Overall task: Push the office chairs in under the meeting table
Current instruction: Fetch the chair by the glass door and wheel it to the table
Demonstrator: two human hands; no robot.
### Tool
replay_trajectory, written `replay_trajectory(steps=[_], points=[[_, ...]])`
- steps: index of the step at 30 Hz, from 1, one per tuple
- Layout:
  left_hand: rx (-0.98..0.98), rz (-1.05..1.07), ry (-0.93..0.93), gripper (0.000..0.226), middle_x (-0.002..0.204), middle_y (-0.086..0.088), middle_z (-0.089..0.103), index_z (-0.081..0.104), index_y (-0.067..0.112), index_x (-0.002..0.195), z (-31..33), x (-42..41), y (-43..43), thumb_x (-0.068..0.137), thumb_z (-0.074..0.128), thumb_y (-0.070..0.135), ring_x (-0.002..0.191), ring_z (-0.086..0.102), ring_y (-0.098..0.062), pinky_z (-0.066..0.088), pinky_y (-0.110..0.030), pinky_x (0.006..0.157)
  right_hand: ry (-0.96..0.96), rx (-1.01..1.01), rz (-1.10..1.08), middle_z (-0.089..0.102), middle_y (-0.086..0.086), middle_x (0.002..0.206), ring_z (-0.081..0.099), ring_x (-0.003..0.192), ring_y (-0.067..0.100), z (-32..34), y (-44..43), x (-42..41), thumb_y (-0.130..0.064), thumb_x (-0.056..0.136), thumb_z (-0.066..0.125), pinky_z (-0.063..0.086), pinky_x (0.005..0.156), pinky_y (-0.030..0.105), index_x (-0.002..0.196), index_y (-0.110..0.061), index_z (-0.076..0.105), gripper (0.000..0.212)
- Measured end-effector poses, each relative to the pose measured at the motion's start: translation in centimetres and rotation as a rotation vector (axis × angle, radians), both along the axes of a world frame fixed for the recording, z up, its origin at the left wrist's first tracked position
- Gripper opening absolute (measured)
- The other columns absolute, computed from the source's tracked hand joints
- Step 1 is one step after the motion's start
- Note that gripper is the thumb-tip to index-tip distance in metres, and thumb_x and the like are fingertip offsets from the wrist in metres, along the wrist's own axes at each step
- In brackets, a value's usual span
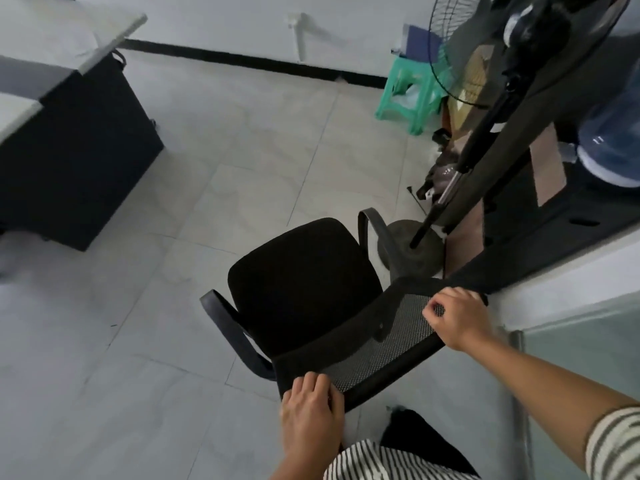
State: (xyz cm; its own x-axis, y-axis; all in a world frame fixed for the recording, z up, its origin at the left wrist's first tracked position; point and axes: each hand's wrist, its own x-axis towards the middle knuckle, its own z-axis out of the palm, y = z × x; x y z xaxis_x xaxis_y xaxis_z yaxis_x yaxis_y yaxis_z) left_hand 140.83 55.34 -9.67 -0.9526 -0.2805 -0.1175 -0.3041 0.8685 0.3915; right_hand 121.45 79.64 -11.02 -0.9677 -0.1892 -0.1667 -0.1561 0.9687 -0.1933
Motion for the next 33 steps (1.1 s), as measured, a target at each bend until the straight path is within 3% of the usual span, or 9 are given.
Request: replay_trajectory(steps=[5,11,17,22,29,33], points=[[-0.028,0.112,0.036,0.024,0.07,0.014,0.056,0.06,0.027,0.075,-0.3,-5.4,-1.2,0.082,0.038,0.035,0.066,0.05,-0.007,0.043,-0.023,0.06,0.016,-0.024,0.14,0.067,-0.003,0.089,0.057,0.09,0.019,-0.5,-3.9,-8.6,-0.039,0.083,0.055,0.038,0.091,0.038,0.08,-0.021,0.069,0.023],[-0.077,0.317,-0.02,0.013,0.07,0.013,0.057,0.057,0.027,0.072,-0.3,-13.9,-4.7,0.082,0.05,0.032,0.066,0.051,-0.009,0.042,-0.023,0.057,0.056,-0.1,0.279,0.067,-0.003,0.082,0.057,0.083,0.02,-0.8,-11.4,-19.8,-0.044,0.079,0.042,0.039,0.087,0.037,0.072,-0.022,0.069,0.035],[-0.087,0.488,-0.054,0.018,0.076,0.008,0.059,0.057,0.024,0.077,0.2,-21.7,-10.1,0.085,0.045,0.034,0.072,0.052,-0.012,0.041,-0.026,0.06,0.031,-0.018,0.47,0.068,0.001,0.091,0.057,0.089,0.02,0.3,-20.4,-29.3,-0.044,0.088,0.042,0.038,0.09,0.038,0.083,-0.02,0.069,0.037],[-0.144,0.545,-0.05,0.022,0.071,0.005,0.057,0.055,0.02,0.071,0.2,-26.1,-14.7,0.083,0.042,0.033,0.064,0.048,-0.013,0.034,-0.024,0.055,0.036,-0.022,0.55,0.068,0.003,0.092,0.057,0.091,0.023,0.2,-26.7,-34.5,-0.045,0.085,0.038,0.037,0.09,0.039,0.082,-0.02,0.07,0.041],[-0.206,0.607,-0.013,0.029,0.064,0.003,0.057,0.055,0.017,0.066,-0.6,-31.0,-27.0,0.08,0.036,0.035,0.061,0.049,-0.016,0.033,-0.026,0.049,0.046,-0.059,0.591,0.067,0.004,0.084,0.055,0.084,0.024,-0.5,-39.2,-39.4,-0.043,0.082,0.032,0.037,0.086,0.039,0.072,-0.018,0.068,0.044],[-0.229,0.627,-0.02,0.034,0.066,0.001,0.056,0.054,0.017,0.065,-0.7,-34.0,-36.2,0.079,0.031,0.037,0.064,0.05,-0.018,0.036,-0.027,0.052,0.033,0.007,0.61,0.067,0.002,0.088,0.055,0.087,0.023,-0.6,-46.9,-41.6,-0.041,0.086,0.036,0.037,0.088,0.04,0.077,-0.018,0.068,0.041]])
